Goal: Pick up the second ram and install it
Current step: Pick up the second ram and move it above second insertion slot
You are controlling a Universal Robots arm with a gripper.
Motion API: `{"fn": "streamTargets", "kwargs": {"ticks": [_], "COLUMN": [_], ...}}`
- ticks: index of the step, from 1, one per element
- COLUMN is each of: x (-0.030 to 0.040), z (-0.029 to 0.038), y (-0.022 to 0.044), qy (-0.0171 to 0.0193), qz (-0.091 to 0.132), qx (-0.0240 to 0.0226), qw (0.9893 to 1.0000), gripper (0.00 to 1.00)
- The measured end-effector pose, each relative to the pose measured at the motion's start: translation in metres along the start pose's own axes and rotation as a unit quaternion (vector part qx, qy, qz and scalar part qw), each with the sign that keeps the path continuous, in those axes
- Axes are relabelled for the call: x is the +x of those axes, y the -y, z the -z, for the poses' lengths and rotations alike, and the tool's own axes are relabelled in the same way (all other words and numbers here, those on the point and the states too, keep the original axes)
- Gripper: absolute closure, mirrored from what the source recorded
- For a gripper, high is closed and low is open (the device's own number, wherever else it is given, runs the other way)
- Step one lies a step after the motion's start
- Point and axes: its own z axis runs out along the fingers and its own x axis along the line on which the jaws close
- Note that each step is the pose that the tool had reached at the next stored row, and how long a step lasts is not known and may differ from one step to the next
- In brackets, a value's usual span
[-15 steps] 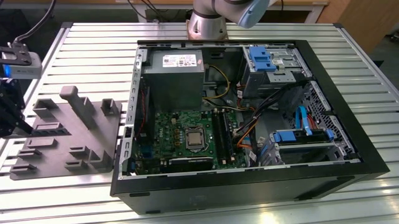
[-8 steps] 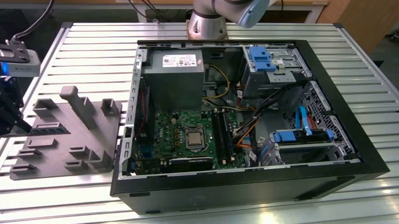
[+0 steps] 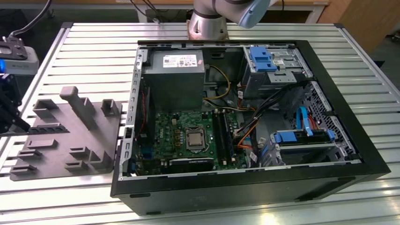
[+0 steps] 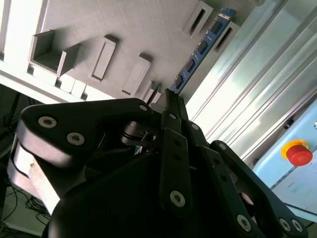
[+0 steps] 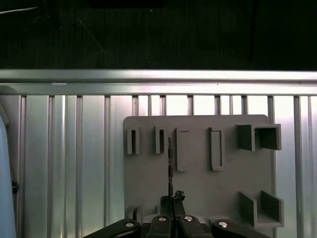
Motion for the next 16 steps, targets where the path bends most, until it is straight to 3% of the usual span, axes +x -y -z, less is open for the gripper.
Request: {"fn": "streamTargets", "kwargs": {"ticks": [16], "x": [-0.0005], "z": [0.0157], "y": [-0.0005], "qy": [0.002], "qz": [0.0], "qx": [0.0027], "qw": [1.0], "gripper": [0.88]}}
